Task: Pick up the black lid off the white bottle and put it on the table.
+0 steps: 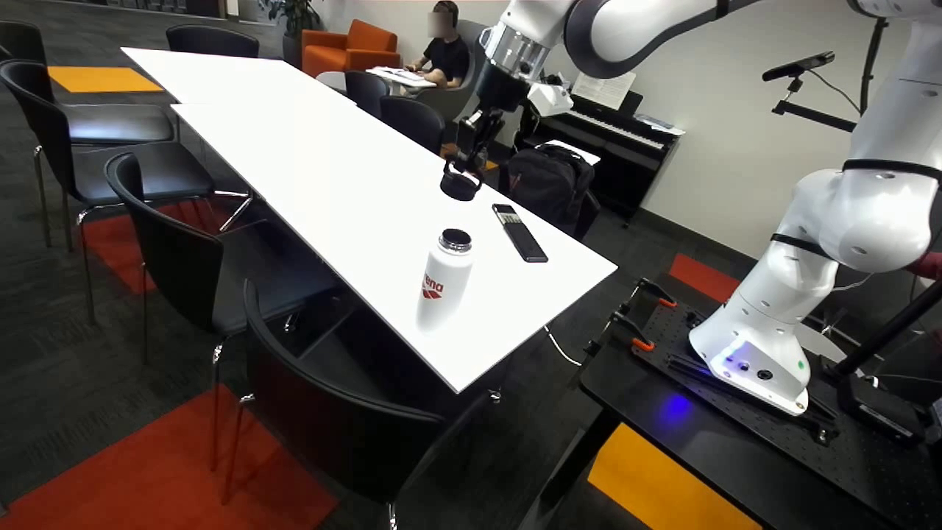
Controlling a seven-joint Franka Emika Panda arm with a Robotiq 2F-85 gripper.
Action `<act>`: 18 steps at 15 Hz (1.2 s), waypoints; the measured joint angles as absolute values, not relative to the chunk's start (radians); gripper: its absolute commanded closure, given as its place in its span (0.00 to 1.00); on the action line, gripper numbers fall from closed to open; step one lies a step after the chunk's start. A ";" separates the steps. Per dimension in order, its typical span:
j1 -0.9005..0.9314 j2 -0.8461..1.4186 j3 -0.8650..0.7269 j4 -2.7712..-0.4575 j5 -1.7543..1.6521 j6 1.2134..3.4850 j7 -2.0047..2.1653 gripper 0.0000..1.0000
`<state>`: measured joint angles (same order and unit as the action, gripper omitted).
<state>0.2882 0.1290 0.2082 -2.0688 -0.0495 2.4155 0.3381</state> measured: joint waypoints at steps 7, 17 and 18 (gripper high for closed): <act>0.169 0.145 0.095 -2.067 -0.048 2.418 0.338 0.95; 0.079 0.397 0.024 -2.008 0.047 2.486 0.336 0.95; 0.073 0.429 0.023 -1.992 0.061 2.487 0.336 0.95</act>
